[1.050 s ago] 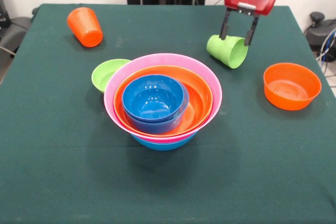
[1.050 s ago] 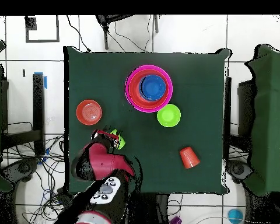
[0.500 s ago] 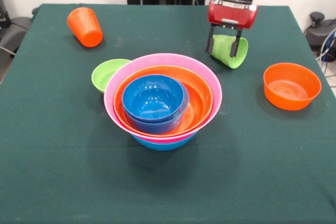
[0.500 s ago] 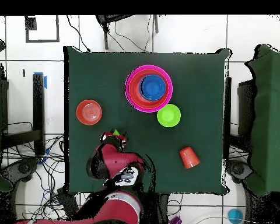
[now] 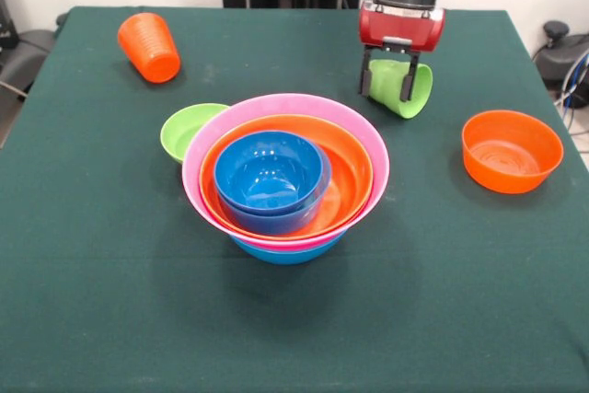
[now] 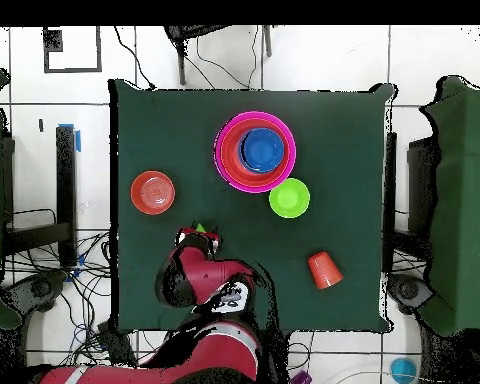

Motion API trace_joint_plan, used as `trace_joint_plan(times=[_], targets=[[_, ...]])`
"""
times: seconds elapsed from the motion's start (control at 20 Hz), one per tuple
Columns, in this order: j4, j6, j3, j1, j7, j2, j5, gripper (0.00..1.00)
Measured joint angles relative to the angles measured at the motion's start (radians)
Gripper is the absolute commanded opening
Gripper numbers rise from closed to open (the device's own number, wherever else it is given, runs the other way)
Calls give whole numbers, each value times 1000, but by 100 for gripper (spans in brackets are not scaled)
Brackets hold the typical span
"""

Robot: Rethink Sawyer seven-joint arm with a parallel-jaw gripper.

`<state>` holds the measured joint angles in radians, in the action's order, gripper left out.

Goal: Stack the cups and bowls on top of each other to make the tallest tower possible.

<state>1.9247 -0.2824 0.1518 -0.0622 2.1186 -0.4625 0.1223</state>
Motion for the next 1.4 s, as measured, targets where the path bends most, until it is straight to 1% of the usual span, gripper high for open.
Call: trace_joint_plan(times=[0.25, 0.45, 0.5, 1.4], targets=[[0, 0, -16, 20, 0, -6, 21, 100], [0, 0, -28, 23, 0, -12, 28, 100], [0, 0, -34, 23, 0, -14, 28, 0], [0, 0, -43, 24, 0, -16, 28, 0]])
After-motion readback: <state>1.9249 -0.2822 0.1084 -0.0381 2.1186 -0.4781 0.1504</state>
